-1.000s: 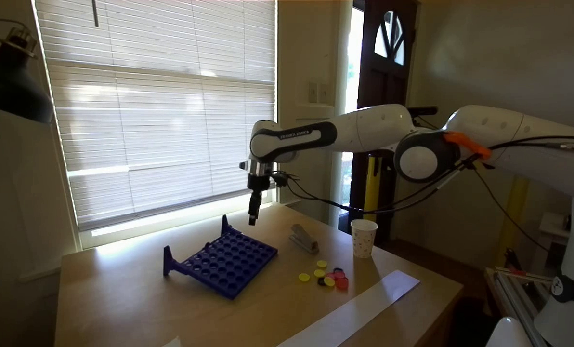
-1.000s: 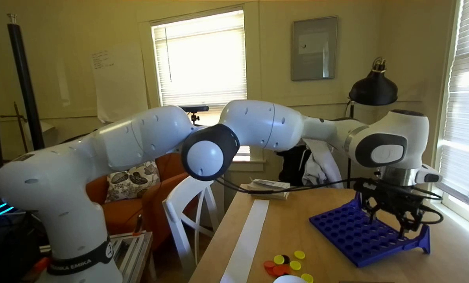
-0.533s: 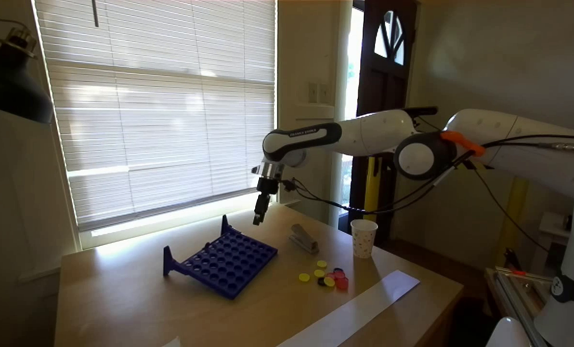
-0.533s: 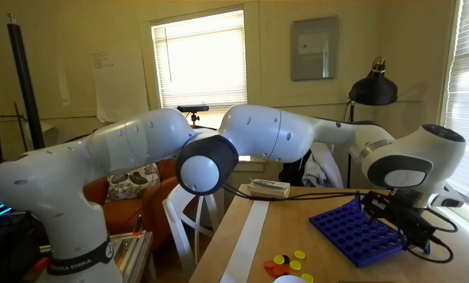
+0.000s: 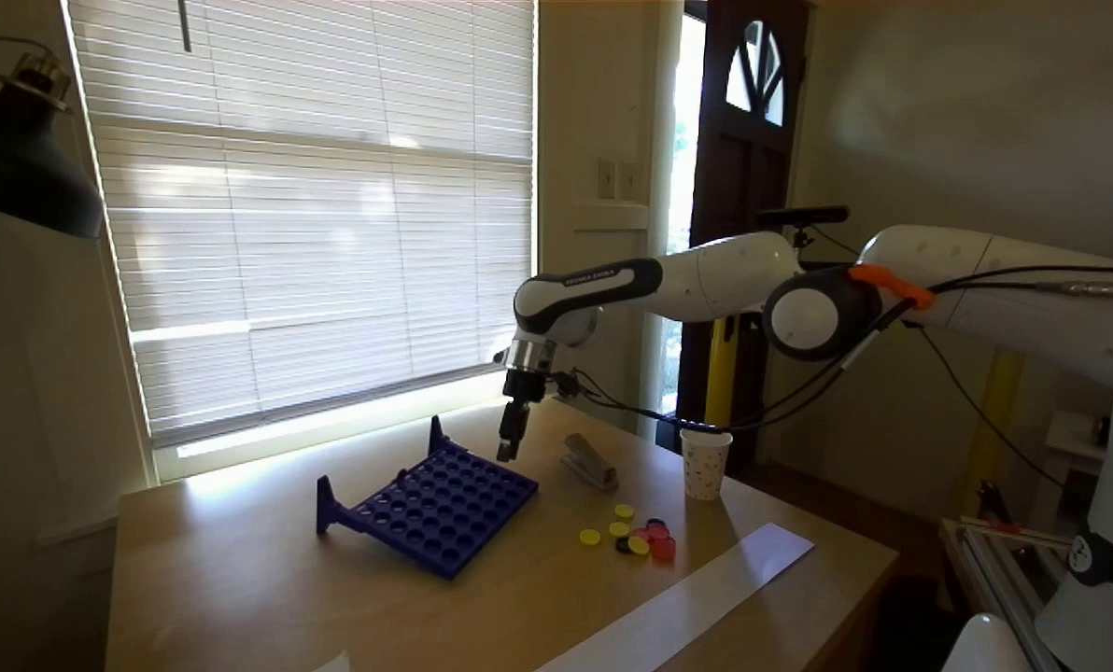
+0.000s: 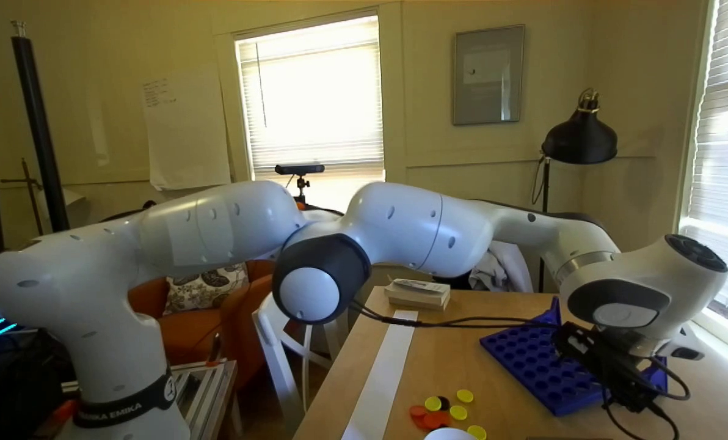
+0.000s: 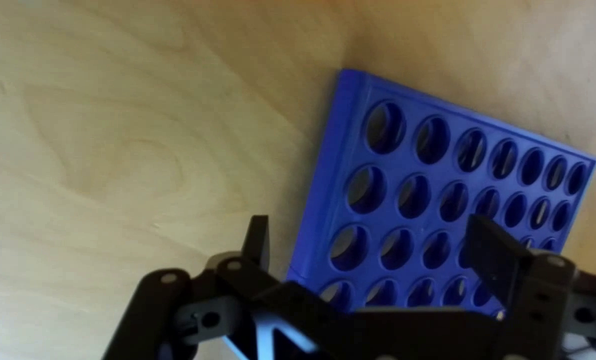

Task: Move the blue object to the front and put it in an upright position

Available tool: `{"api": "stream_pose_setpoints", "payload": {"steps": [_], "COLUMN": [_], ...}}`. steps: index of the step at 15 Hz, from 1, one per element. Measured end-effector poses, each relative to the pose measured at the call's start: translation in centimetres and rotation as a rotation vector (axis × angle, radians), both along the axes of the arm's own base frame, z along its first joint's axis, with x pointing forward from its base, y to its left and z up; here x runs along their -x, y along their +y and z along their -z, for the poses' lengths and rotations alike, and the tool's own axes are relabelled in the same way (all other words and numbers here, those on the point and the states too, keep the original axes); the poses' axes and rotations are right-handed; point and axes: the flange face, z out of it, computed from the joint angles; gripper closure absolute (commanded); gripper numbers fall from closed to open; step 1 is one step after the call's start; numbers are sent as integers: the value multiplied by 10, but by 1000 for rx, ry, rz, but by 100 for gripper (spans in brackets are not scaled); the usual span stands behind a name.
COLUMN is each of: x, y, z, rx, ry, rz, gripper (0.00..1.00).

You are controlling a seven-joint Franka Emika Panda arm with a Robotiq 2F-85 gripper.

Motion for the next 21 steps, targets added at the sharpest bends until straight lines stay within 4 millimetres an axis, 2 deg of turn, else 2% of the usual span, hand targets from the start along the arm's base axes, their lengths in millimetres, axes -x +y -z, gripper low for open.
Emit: {"api": "stream_pose_setpoints", "payload": {"steps": [4, 9, 21], "x": [2, 1, -3], "y": [6, 14, 13], "z": [13, 19, 29], "rx": [-28, -61, -123], "ry": [10, 3, -13], "rz": [0, 3, 100], "gripper": [0, 0, 0]}}
